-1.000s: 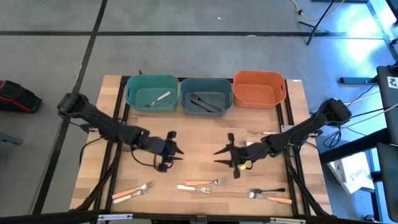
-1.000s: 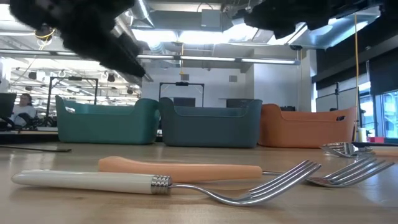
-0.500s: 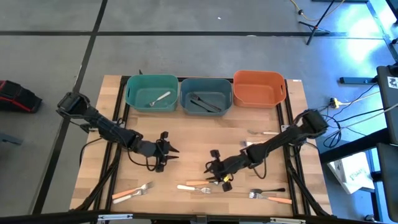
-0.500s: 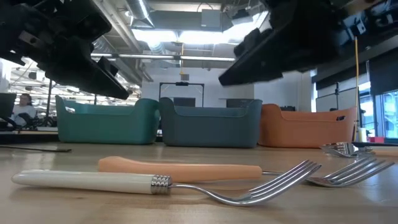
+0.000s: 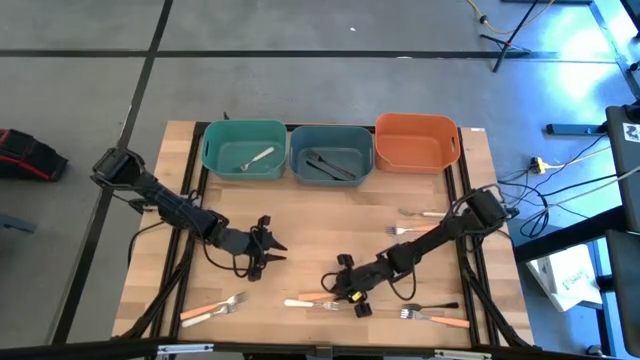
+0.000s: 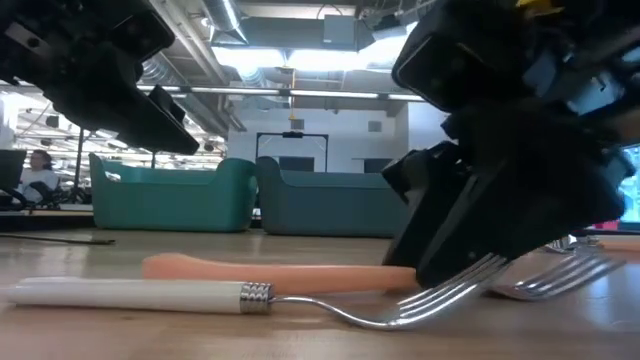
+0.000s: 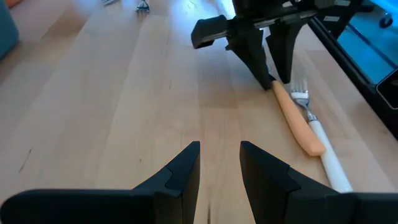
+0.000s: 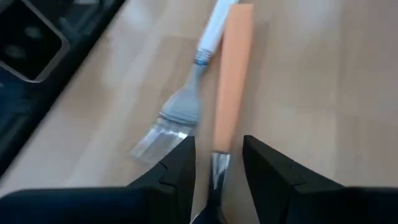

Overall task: Sort silverware by color (type)
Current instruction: Put the bottom middle orange fork into the orange bin

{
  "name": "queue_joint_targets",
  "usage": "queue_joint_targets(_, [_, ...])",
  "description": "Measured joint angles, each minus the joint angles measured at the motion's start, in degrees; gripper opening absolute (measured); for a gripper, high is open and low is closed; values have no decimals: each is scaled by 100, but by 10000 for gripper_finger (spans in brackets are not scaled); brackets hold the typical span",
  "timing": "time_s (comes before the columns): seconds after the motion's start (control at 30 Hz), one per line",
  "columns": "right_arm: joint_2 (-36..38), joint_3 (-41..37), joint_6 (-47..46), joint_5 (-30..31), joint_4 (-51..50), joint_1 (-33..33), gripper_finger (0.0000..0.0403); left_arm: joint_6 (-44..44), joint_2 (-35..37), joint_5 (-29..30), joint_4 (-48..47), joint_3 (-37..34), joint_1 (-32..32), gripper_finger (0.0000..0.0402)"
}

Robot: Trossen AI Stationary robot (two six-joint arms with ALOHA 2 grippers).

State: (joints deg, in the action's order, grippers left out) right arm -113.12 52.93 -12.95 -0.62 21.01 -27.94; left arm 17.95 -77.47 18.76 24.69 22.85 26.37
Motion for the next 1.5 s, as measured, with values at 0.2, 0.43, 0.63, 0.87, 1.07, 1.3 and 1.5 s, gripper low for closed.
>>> queue_joint_targets(0.2, [-19,16,-6,133,-220,15,124,12,1,25,2,0,4,108])
queue_joint_targets(0.43, [-9,17,291,370,-358,31,94,-1,0,84,2,0,4,108])
queue_joint_targets(0.63, [-7,11,284,438,-449,94,30,104,2,154,2,0,4,108])
queue_joint_targets(0.87, [-2,7,399,513,-511,127,12,111,2,154,-9,0,4,108])
queue_joint_targets(1.07, [191,-19,741,655,-598,178,5,107,1,138,-17,0,4,108])
queue_joint_targets(1.3, [920,-26,761,1416,-1575,199,4,110,2,55,-22,0,78,108])
queue_joint_targets(1.5, [1598,-22,840,1886,-2366,195,4,108,2,53,-22,0,111,108])
